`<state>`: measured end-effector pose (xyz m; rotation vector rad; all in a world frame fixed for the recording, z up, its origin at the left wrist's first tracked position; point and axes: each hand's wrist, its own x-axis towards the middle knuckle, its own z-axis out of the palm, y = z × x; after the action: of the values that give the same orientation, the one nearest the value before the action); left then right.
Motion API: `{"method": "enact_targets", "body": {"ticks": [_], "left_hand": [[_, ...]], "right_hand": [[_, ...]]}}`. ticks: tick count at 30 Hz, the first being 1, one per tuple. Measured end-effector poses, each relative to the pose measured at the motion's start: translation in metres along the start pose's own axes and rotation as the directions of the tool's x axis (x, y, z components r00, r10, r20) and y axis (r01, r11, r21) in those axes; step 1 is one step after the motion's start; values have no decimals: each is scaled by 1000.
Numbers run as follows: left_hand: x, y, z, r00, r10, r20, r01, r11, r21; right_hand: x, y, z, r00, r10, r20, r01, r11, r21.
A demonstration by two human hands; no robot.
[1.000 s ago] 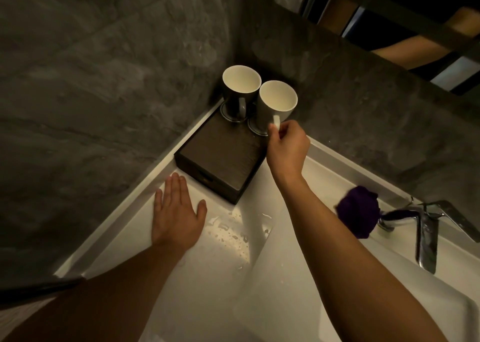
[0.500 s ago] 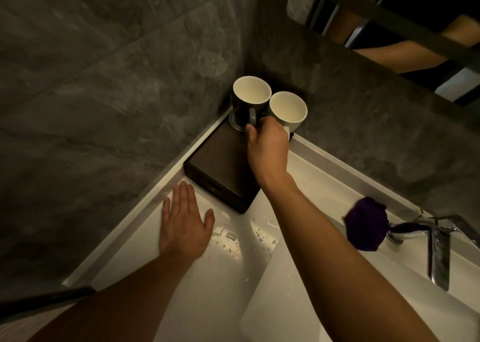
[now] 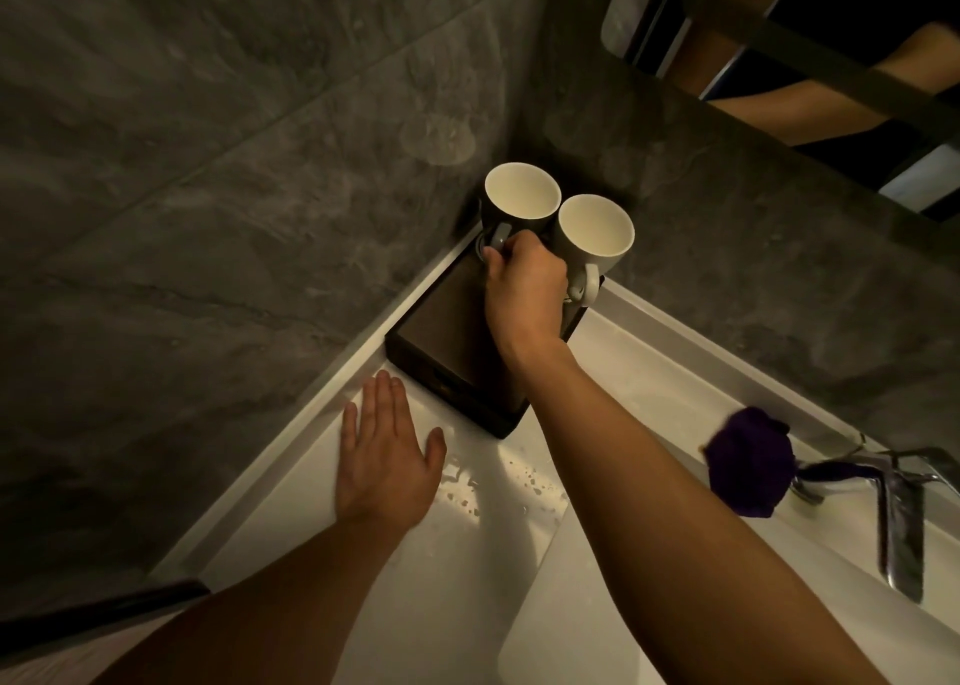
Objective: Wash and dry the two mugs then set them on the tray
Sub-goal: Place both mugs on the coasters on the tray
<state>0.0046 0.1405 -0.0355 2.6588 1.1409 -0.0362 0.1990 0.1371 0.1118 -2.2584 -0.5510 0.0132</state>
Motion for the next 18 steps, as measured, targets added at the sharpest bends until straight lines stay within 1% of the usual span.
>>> {"method": "enact_targets", "body": {"ticks": [5, 8, 9, 11, 13, 14, 16, 18], "left_hand": [[0, -1, -1, 1000, 4, 9, -4, 1000, 13], [0, 0, -2, 1000, 6, 7, -6, 1000, 2], [0, 0, -3, 1000, 7, 9, -7, 1000, -1], [0, 0, -4, 1000, 9, 21, -9, 1000, 7], [0, 1, -4, 999, 11, 30, -12, 1000, 24], [0, 0, -4, 1000, 10, 30, -11, 999, 30], [1, -1, -3, 1000, 4, 29, -5, 999, 35], [1, -1, -1, 1000, 5, 23, -6, 999, 36]], "right_hand": [[-1, -7, 1, 1000, 15, 15, -15, 1000, 17], [-5, -6, -9, 1000, -15, 21, 16, 1000, -25], [-8, -3, -15, 999, -35, -10, 34, 998, -55], [-15, 9, -31, 989, -74, -129, 59, 991, -118], [-22, 26, -49, 969, -74, -235, 38, 987, -154], [-25, 35, -56, 964, -48, -261, 7, 987, -159], [-27, 48, -64, 968, 10, -250, -51, 986, -156], [-27, 55, -66, 979, 26, -202, -60, 984, -168]]}}
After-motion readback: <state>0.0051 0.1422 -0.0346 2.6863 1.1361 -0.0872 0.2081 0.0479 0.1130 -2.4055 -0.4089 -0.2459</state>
